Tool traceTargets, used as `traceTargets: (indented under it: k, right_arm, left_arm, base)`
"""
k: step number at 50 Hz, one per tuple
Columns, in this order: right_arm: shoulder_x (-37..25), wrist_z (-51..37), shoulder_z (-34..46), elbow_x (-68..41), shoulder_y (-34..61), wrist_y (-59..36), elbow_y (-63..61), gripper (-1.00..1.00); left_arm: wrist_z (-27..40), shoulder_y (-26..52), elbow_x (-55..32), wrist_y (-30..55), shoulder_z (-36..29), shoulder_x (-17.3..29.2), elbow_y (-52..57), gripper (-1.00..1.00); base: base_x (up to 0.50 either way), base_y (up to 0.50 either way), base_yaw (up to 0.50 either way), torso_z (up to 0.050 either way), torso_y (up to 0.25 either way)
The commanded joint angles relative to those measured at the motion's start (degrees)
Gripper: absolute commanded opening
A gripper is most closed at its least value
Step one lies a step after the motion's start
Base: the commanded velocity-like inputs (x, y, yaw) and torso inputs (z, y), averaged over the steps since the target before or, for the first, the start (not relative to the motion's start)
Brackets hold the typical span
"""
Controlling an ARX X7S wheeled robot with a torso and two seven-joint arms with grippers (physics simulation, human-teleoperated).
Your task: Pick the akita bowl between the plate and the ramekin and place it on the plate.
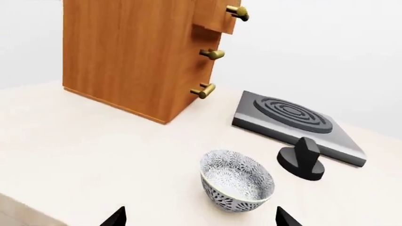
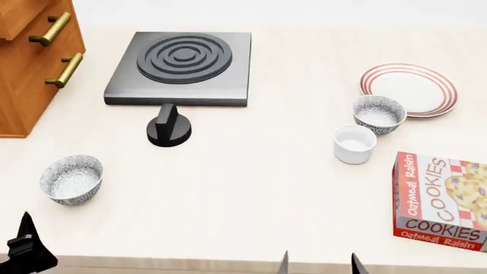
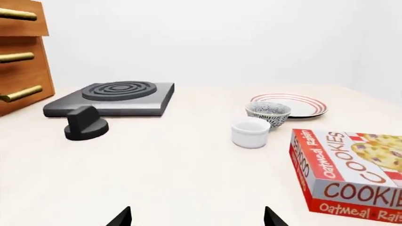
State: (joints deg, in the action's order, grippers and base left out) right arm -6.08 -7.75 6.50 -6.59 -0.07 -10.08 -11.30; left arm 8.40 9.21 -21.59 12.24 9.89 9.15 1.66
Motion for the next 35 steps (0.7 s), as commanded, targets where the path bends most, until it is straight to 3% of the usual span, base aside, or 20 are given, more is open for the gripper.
traceTargets:
  k: [1, 20, 35]
  right_arm:
    - [-1.5, -2.0, -0.6, -2.4, 2.1, -10.6, -11.7, 1.0]
    - [-3.7, -4.0, -2.1, -6.6, 11.1, -24.6, -26.5, 1.0]
    - [-4.9, -4.2, -3.3, -9.2, 15.2, -28.2, -30.5, 1.0]
  left_arm:
    - [1.1, 2.1, -2.0, -0.5, 3.8, 1.8, -3.9, 1.0]
    - [0.8, 2.3, -1.2, -3.3, 3.6, 2.2, -8.1, 1.0]
    - [1.2, 1.9, -0.9, -3.8, 3.0, 2.4, -7.4, 1.0]
  base:
    - [0.0, 0.0, 0.0, 0.0, 0.0]
    - [0.0, 0.0, 0.0, 0.0, 0.0]
    - [0.0, 0.0, 0.0, 0.0, 0.0]
